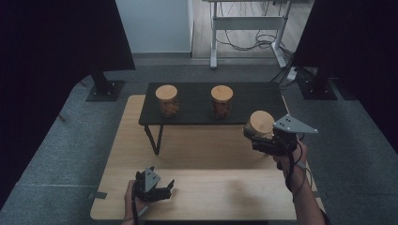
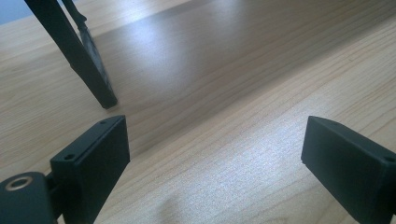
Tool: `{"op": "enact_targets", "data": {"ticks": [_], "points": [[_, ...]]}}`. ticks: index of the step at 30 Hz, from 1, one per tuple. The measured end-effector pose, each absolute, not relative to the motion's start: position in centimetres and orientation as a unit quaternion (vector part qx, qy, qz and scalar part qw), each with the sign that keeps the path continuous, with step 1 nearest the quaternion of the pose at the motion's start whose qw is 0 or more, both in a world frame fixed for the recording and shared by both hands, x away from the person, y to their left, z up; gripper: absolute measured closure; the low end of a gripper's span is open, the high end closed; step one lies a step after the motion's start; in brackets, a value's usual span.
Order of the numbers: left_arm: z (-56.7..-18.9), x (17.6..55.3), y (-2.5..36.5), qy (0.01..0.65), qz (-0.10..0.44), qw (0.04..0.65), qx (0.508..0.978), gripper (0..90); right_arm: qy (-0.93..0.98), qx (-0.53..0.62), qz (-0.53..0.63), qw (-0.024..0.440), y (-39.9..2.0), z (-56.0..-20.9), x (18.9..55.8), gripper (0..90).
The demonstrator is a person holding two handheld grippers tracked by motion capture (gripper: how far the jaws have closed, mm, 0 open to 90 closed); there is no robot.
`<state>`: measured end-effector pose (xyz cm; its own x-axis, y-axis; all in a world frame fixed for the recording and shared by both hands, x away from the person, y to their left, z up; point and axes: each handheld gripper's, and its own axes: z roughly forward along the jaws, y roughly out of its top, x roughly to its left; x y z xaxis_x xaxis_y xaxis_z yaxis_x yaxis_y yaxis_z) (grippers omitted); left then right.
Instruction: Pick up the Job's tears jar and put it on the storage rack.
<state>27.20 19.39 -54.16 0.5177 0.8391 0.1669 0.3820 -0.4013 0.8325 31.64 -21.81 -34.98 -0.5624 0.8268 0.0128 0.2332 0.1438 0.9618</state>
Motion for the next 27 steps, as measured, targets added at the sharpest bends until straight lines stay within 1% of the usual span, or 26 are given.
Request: {"op": "enact_targets", "data": {"ticks": [27], "points": [[-54.0, 27.4, 19.9, 0.396, 0.300, 0.386, 0.777, 7.4, 0.702, 0.387, 0.527, 0.283, -21.2, -34.0, 35.6, 24.9]]}}
